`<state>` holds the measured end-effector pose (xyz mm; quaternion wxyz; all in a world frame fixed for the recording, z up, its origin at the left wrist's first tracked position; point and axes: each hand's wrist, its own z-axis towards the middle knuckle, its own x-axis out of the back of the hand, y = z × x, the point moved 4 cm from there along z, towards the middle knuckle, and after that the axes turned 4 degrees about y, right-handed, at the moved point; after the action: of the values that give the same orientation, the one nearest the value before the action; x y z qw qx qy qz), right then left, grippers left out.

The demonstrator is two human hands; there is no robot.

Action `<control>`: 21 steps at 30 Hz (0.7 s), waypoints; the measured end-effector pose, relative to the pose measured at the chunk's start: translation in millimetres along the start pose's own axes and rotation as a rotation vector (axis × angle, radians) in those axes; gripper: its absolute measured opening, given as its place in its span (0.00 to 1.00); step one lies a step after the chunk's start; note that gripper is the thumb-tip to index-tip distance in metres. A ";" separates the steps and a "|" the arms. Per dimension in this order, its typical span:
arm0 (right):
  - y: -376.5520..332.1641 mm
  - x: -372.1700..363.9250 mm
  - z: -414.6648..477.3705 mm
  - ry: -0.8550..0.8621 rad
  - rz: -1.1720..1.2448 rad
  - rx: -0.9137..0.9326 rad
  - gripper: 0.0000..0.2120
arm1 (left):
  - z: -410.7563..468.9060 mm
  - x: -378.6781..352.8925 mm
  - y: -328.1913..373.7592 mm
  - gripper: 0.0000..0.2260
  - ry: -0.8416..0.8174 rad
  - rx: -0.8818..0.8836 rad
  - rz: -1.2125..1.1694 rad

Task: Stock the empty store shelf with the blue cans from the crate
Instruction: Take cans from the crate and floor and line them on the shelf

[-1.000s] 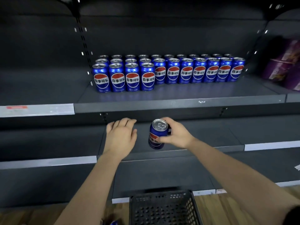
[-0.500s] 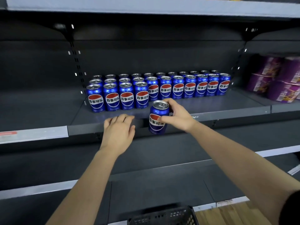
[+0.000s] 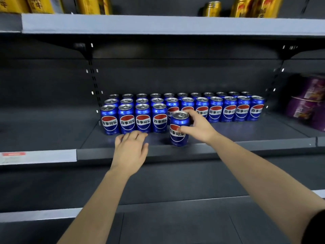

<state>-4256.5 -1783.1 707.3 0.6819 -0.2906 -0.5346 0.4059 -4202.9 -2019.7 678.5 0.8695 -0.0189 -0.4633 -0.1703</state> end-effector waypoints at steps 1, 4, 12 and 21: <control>3.6 -0.1 2.5 0.005 0.005 -0.008 0.29 | 0.6 -1.2 -0.2 0.16 -0.001 0.004 0.004; 10.0 -0.5 8.8 0.022 0.048 -0.032 0.37 | 2.6 -4.4 -0.1 0.16 -0.003 0.015 0.012; 22.9 -8.1 18.1 -0.004 0.046 -0.048 0.36 | 4.2 -16.5 9.6 0.16 -0.011 0.031 0.007; 35.6 -21.5 8.0 0.161 -0.060 0.006 0.47 | 0.5 -34.6 25.4 0.14 0.000 0.027 -0.026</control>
<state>-4275.0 -1784.1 669.2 0.7356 -0.3039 -0.4853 0.3621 -4213.1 -1986.0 653.8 0.8672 -0.0012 -0.4659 -0.1756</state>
